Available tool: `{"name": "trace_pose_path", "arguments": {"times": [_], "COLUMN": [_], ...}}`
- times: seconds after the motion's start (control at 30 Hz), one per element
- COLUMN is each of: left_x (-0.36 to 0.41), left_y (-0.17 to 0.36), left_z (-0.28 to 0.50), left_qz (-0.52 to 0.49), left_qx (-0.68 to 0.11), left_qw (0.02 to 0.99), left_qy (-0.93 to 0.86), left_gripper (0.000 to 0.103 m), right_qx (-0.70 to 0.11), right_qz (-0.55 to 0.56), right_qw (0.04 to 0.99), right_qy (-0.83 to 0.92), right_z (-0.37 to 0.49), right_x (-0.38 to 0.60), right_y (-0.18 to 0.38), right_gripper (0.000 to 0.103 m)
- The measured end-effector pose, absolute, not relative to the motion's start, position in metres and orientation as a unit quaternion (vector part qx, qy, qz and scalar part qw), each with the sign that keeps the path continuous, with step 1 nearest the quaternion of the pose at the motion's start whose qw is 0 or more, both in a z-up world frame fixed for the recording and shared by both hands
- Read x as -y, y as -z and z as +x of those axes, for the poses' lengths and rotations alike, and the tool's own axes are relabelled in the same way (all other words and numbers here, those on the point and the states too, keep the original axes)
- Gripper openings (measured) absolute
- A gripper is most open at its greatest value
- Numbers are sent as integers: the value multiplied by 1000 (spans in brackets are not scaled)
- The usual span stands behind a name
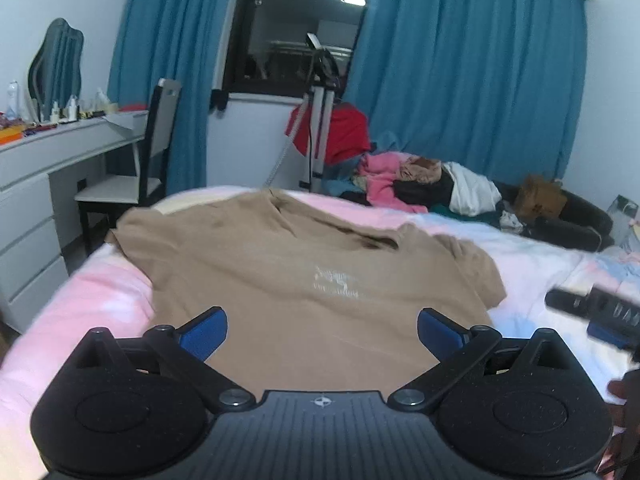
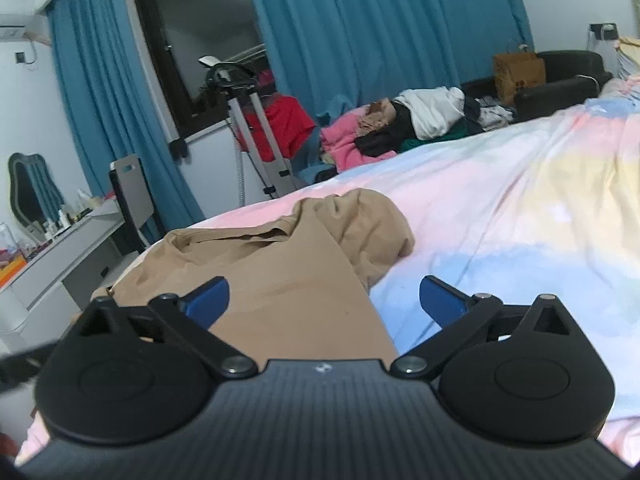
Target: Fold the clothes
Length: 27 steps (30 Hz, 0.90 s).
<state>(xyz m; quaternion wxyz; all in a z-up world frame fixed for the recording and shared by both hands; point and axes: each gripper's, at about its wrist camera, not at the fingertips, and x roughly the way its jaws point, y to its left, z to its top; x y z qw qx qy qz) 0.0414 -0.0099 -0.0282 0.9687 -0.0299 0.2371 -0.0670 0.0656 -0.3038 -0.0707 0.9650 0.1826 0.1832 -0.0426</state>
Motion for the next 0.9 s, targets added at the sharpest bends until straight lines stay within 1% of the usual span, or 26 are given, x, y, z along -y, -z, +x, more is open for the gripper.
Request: {"name": "trace_pose_path", "arguments": {"times": [0.1,0.27,0.43,0.53,0.6,0.63,0.67,0.7,0.73,0.77,0.8,0.83,0.9], "left_x": [7,-17,-29,-30,-30,-32,-34,-35,-37,-39,-41,-43,-45], "left_y": [52,84,99,110,116,119,121,124,127,129,132,133,134], "left_z": [49,68,80,87,91,94,97,100,103,105,108,110,111], "left_qz": [-24,-49,-55,-54,-60,-65,-72,-79,-85,-90,-95,-102,-111], "left_qx": [-240,-256,-255,-248,-247,-249,-252,-256,-259,-264,-269,-273,-274], "left_qw": [969,965,965,966,966,964,963,961,959,957,956,954,953], "left_qy": [60,36,38,50,57,62,66,70,75,75,74,73,72], "left_gripper": [102,102,102,102,102,102,102,102,102,102,102,102,102], "right_qx": [-187,-179,-203,-201,-209,-216,-216,-216,-216,-216,-212,-205,-187], "right_qz": [175,218,392,472,504,509,493,477,461,445,434,412,361], "right_qw": [966,958,896,857,836,830,838,846,853,860,865,876,897], "right_qy": [44,62,54,56,64,72,86,100,114,127,133,148,172], "right_z": [76,100,164,204,229,240,246,253,260,266,270,271,270], "right_x": [297,305,364,395,408,410,407,404,401,399,397,394,392], "right_y": [76,88,112,146,167,176,176,177,178,178,174,166,148], "right_gripper": [103,103,102,102,99,93,81,74,59,35,23,18,16]}}
